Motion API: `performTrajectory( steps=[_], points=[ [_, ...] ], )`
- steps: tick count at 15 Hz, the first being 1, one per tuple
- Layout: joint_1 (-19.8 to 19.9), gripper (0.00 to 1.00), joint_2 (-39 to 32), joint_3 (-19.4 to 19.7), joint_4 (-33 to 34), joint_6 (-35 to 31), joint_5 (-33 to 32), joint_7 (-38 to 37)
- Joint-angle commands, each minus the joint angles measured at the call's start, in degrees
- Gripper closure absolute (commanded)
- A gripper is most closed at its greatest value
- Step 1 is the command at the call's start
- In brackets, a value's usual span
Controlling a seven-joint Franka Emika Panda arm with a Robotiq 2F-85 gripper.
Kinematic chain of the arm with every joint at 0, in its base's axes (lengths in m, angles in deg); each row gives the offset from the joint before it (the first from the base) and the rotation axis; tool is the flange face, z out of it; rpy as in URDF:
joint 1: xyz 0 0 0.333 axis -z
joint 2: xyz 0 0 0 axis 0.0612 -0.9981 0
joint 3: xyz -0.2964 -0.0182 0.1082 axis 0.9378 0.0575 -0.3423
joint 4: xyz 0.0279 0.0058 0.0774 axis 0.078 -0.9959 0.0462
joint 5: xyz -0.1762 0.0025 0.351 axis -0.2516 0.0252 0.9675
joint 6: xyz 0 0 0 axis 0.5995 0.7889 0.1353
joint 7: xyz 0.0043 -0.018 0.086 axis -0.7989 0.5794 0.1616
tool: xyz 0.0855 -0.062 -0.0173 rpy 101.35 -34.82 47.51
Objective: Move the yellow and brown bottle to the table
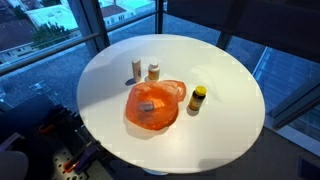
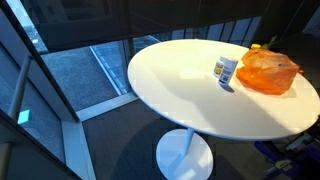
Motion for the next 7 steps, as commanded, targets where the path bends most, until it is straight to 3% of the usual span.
performTrajectory(
  steps=[1, 7],
  points=[
    [0.15, 0.0, 0.87, -0.14, -0.45, 0.14, 0.06, 0.05],
    [0.15, 0.0, 1.58, -0.14, -1.85, -0.38, 0.06, 0.05]
  ],
)
